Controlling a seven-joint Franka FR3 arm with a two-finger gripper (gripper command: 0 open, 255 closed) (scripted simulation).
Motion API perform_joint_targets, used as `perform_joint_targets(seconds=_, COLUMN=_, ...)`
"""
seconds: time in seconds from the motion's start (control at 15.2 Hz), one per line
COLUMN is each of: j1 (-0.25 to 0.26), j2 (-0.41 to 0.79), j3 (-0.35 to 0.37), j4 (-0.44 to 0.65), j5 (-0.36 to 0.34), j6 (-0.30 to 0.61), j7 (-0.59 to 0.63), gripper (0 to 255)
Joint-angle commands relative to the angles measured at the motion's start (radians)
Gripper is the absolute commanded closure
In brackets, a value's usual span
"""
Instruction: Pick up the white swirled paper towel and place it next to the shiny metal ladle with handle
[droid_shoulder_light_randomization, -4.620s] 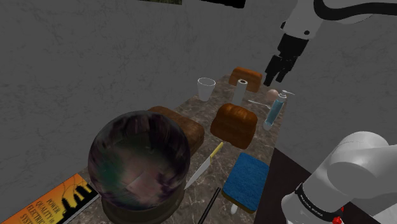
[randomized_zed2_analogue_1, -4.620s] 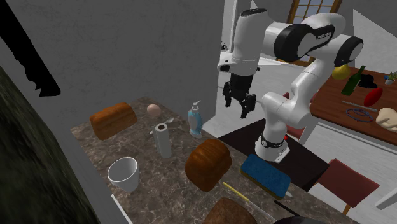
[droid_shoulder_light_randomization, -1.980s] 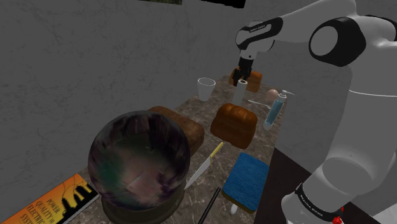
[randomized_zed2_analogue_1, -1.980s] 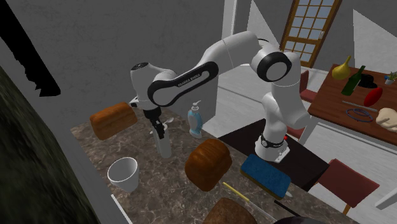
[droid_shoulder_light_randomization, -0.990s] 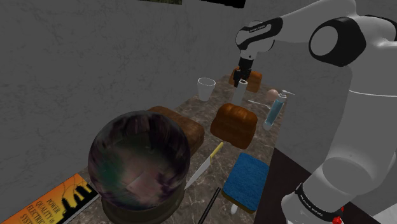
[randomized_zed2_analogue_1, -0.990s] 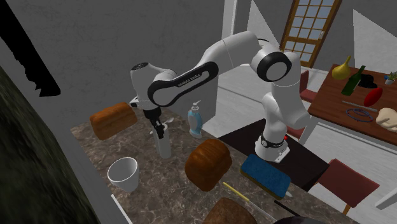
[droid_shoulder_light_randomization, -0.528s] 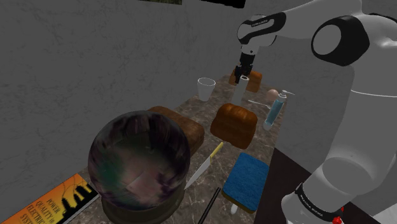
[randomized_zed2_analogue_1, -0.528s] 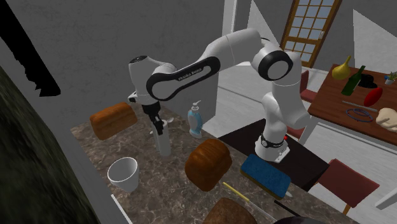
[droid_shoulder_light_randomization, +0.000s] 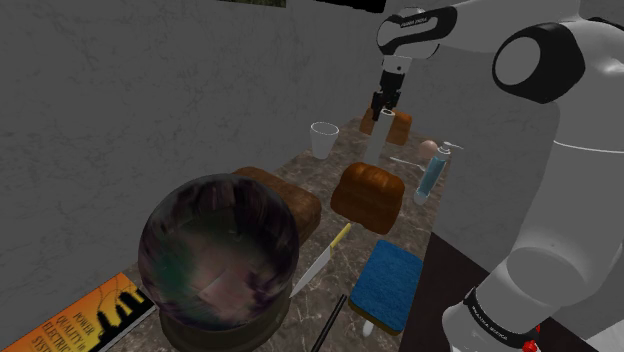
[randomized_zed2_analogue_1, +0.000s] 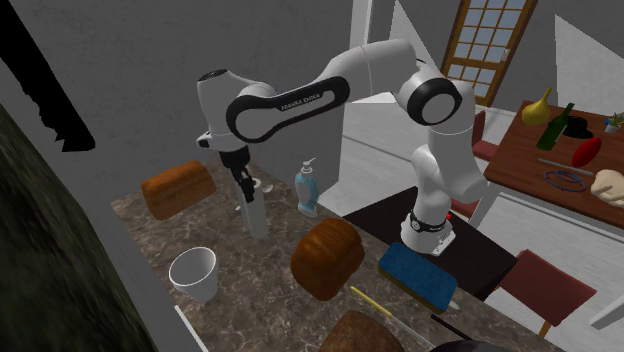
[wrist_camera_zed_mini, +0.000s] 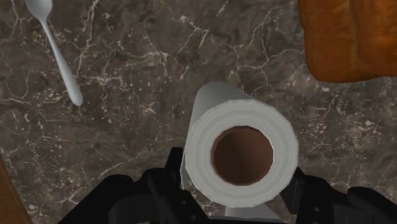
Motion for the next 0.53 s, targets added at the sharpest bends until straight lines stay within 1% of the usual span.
perform_joint_targets(seconds=0.0, j1=-0.002, j2=-0.003, j3=-0.001, j4=0.027, j5=-0.002, j6=-0.030, j7=0.001, gripper=255)
perform_joint_targets(seconds=0.4, j1=-0.006, j2=-0.003, j3=-0.003, j4=0.106, j5=-0.003, j6=-0.109, j7=0.005, gripper=255)
perform_joint_targets(seconds=0.46, j1=0.009, j2=-0.043, j3=-0.001, j4=0.062, j5=-0.014, j6=-0.102, j7=0.020, gripper=255)
